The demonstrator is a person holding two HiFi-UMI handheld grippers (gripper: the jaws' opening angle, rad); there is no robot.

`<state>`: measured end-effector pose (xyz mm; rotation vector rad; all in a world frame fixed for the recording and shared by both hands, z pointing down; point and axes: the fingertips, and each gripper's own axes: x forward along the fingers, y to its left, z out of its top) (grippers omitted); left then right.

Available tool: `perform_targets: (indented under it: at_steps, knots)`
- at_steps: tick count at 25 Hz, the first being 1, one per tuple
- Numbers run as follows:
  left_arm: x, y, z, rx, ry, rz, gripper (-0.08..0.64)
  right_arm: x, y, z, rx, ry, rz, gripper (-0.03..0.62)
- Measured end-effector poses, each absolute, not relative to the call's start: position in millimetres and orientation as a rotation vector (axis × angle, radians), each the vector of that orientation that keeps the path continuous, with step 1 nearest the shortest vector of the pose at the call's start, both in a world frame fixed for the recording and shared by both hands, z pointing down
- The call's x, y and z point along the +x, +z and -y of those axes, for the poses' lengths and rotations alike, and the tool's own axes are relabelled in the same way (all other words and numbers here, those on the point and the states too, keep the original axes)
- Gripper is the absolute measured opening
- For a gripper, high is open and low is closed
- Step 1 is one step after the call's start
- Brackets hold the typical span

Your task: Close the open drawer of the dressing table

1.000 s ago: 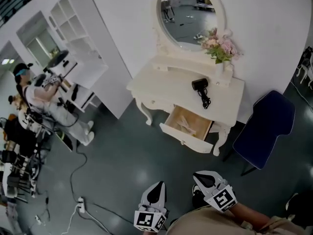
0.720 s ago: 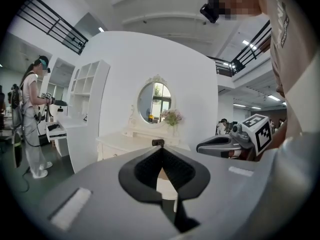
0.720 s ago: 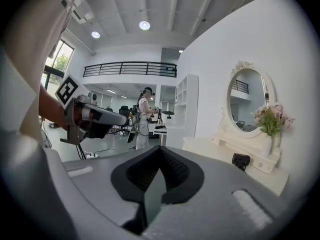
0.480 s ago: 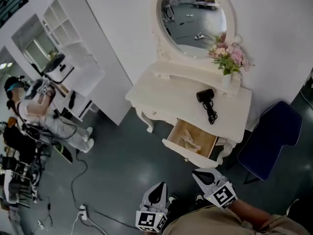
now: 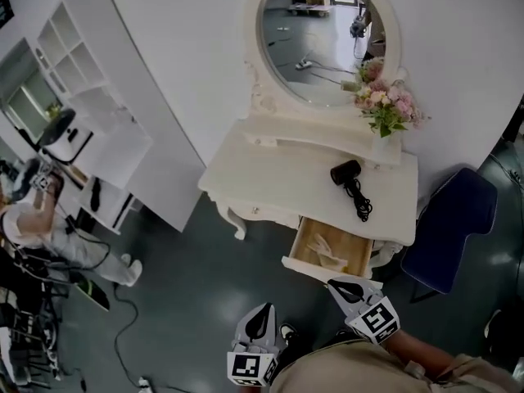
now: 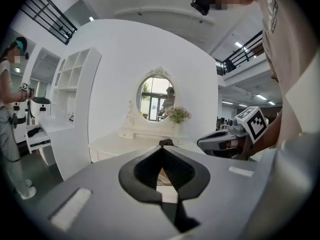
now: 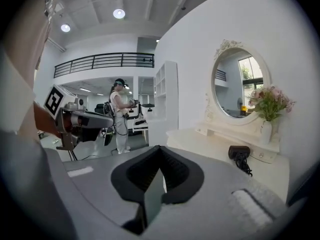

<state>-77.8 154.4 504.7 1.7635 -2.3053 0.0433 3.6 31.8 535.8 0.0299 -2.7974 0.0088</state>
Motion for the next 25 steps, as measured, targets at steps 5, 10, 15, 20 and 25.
perform_targets:
  at_steps: [5,10,15,20,25]
  knots:
    - [-143,501,-151,1.899,0.064,2.228,0.015,-29,533,-21,0.249,-0.006,2.777,0.003]
    - [-181,508,-141,2.010,0.081,2.141,0.017,-40,537,-17,0.438,0.035,2.729,0.003]
    - [-196,520,-120,2.059,0.020,2.065,0.017,-42,541,-16,0.521,0.042,2.679,0.003]
    - [-189,525,-93,2.130,0.032,1.964,0.015,-36,547,-3,0.597,0.069,2.657,0.003]
    - [-182,523,-67,2.186,0.095,1.902,0.017,-30,557,20,0.680,0.126,2.670,0.003]
